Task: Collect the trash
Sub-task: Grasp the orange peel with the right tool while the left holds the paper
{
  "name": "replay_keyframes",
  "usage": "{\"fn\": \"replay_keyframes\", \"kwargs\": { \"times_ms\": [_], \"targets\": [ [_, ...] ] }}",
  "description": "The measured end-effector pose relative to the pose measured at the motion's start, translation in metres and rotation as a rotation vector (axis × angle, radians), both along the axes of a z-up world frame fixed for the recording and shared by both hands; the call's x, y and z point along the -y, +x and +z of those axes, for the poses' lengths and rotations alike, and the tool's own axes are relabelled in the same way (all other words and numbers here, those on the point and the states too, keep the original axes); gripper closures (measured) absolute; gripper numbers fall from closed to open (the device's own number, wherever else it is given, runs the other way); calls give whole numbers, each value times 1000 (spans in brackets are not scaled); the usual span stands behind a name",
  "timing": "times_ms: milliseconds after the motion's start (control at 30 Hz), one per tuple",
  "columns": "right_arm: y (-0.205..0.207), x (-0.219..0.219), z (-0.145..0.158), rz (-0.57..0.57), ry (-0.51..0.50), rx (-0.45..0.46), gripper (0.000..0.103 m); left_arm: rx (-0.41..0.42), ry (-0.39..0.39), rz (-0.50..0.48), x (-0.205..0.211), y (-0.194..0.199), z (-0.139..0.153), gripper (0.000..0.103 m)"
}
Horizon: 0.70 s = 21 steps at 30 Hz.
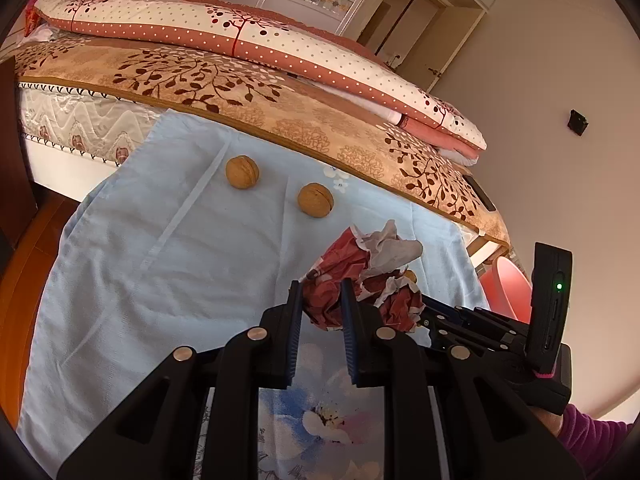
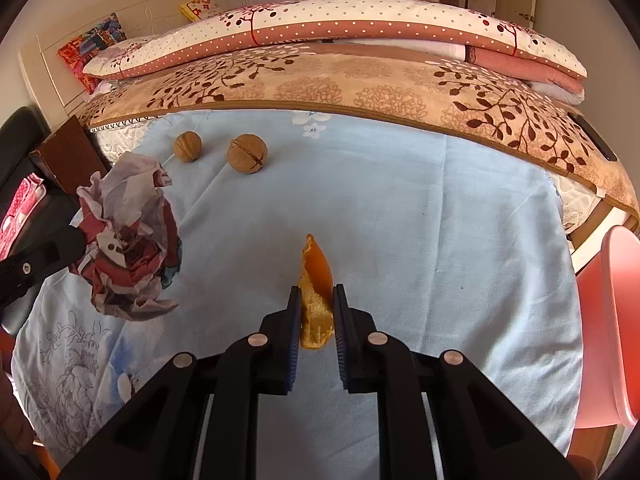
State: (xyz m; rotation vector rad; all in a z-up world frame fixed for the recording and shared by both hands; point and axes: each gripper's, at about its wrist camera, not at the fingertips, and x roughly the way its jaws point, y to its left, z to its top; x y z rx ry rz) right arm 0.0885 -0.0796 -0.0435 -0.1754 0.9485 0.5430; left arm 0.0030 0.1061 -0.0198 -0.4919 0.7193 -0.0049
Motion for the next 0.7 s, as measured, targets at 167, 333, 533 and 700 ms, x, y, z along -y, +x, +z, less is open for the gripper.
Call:
{"fn": "replay_keyframes", "kwargs": {
  "times_ms": [167,333,533,700],
  "targets": [
    [-13,30,12,20,44,-21,102,1,5,-9,5,0,2,84],
    [-20,53,14,5,81,-62,101,5,9,-19,10,0,4,84],
    [-17,45,17,21,123,-54,50,15,14,-35,16,-2,8,84],
    [-11,17,8,70,49,-16,50,10,18,-34,18,-9,10,84]
  ]
}}
